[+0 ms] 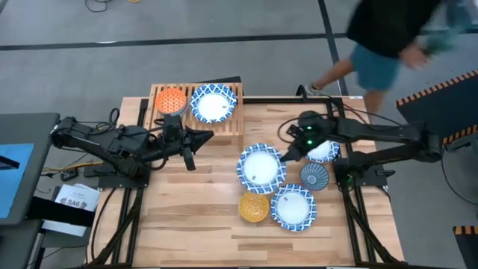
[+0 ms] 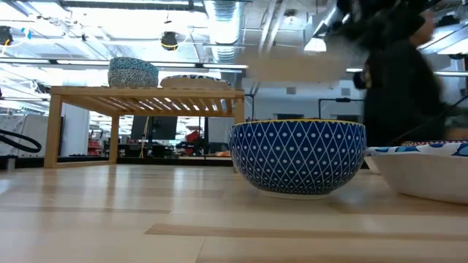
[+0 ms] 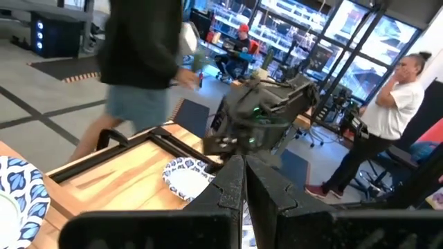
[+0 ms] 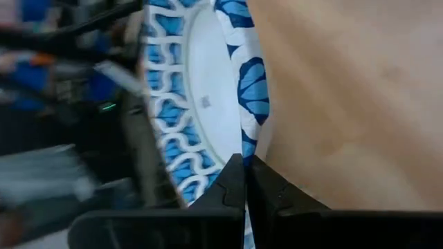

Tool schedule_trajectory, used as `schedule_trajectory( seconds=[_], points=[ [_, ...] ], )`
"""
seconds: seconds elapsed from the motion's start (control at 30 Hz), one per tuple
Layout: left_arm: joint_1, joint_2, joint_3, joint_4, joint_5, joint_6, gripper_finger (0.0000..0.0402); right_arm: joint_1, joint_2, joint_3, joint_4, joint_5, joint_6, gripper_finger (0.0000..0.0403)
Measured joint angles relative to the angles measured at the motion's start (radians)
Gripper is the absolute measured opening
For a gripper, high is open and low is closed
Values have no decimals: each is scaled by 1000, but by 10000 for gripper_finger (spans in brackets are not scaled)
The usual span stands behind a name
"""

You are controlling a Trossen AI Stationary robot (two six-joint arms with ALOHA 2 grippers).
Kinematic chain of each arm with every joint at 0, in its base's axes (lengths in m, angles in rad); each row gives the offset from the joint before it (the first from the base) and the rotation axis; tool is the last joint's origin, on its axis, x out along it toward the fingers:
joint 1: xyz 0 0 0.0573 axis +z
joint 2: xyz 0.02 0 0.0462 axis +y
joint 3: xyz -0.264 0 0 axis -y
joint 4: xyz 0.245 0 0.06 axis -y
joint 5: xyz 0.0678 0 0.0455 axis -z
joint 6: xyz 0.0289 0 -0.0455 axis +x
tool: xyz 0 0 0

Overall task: Place and stack bowls onto a shelf
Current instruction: Stack the large white bowl on top of the white bowl on the shelf

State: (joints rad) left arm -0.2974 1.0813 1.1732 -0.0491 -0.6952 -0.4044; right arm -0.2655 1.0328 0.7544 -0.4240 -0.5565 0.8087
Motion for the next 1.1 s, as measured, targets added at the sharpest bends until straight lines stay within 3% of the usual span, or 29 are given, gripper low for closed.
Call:
schedule_trajectory(
  seconds=[0.17,0.37,0.6,0.83,1.1],
  points=[
    [0,0,0,56,-13,10,0,114,-60,4,46,-42,111,21],
    [0,0,0,158,-12,68,0,164,36,142,128,65,154,21],
    [0,0,0,198,7,107,0,3,243,492,66,83,-10,22],
    [0,0,0,200,14,88,0,-163,498,866,-149,89,-182,21],
    [0,-3,0,253,85,97,0,-294,740,1085,-205,88,-159,21]
  ],
)
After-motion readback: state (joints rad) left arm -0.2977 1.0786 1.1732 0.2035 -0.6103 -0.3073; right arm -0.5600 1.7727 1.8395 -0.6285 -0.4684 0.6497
